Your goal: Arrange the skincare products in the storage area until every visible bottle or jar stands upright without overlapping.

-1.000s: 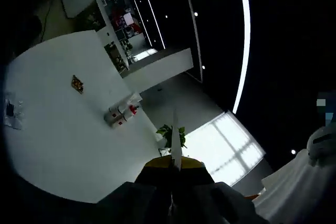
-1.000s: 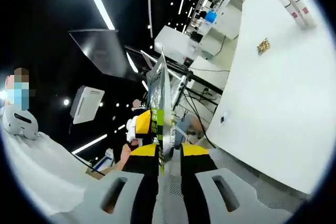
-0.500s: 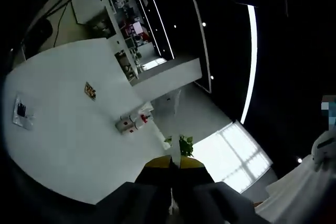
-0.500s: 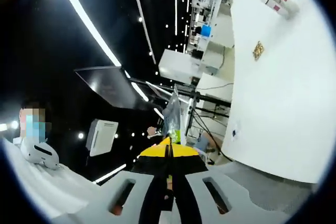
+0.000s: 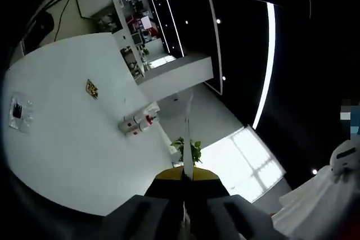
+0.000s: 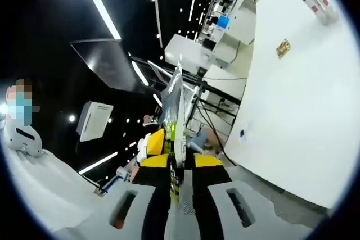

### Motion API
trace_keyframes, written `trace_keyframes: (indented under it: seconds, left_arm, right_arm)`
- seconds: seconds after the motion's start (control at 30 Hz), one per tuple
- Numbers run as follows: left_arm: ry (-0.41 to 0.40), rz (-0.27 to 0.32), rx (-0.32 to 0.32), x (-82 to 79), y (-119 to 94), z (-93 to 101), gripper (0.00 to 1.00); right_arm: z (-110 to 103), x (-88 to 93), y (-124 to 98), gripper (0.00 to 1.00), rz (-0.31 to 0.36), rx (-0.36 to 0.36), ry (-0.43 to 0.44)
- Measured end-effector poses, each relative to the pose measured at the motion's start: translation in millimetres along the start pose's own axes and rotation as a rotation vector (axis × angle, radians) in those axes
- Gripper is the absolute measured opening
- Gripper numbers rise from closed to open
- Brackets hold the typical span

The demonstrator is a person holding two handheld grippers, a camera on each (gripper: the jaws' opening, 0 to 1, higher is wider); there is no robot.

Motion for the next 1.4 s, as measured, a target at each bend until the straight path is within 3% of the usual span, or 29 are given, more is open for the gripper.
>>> trace_keyframes:
  seconds: [0.1, 0.17, 0.37, 0.5, 0.7, 0.83, 0.9, 1.0, 1.13, 1.2, 1.3, 1.37, 1.4]
  left_arm:
    - [-0.019, 0.016, 0.009, -1.8, -0.6, 0.4, 0.02]
    - [-0.013, 0.010, 0.004, -1.1, 0.7, 0.3, 0.02]
    - [-0.012, -0.014, -0.036, 1.5, 3.4, -4.8, 0.03]
    - [0.033, -0.042, -0.067, 3.4, 9.9, -4.1, 0.05]
    - [0.271, -0.170, -0.130, 5.5, 26.6, 2.8, 0.14]
    - [0.609, -0.328, -0.280, 2.7, 33.4, -6.8, 0.24]
    - [0.709, -0.367, -0.347, 1.2, 32.3, -14.9, 0.31]
    - [0.807, -0.414, -0.397, 1.6, 29.3, -25.7, 0.39]
    - [0.856, -0.448, -0.464, 8.4, 28.6, -41.7, 0.41]
    - [0.825, -0.483, -0.541, 13.4, 26.4, -53.6, 0.39]
    - [0.937, -0.484, -0.576, 7.7, 31.3, -61.7, 0.35]
    - [1.001, -0.510, -0.618, 5.9, 29.9, -65.3, 0.29]
    - [1.067, -0.552, -0.636, 5.4, 28.3, -65.8, 0.23]
  right_arm:
    - [-4.3, -3.9, -2.9, 0.01, 0.002, -0.065, 0.098]
    - [-4.3, -3.5, -3.8, 0.00, 0.008, -0.044, 0.053]
    - [-1.0, -3.2, -7.0, 0.00, 0.010, -0.013, 0.061]
    - [-2.3, -6.2, -12.8, 0.00, 0.017, 0.008, 0.068]
    - [-5.8, -22.3, -27.5, 0.00, 0.022, 0.036, 0.041]
    - [0.8, -33.6, -39.7, 0.00, 0.051, 0.086, 0.036]
    - [7.4, -35.0, -44.9, 0.00, 0.043, 0.120, 0.033]
    - [17.0, -37.3, -50.7, 0.00, 0.030, 0.149, 0.043]
    - [29.7, -42.0, -53.3, 0.00, 0.021, 0.203, 0.034]
    - [38.6, -44.3, -54.7, 0.00, 0.016, 0.235, 0.033]
    - [46.9, -50.0, -57.3, 0.00, 0.023, 0.256, 0.037]
    - [50.9, -57.1, -60.0, 0.00, 0.037, 0.264, 0.041]
    - [51.8, -59.9, -60.7, 0.00, 0.045, 0.262, 0.042]
Point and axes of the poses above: the point that each gripper's makers call its tool centre point, and the gripper's own axes: y roughly forward along the fingers, z roughly to its right, x roughly out of its underside, the point moved 5 cm from there along -y, roughly backward along the fingers, and after that the axes turned 12 degrees about x, right-handed, at the moved point
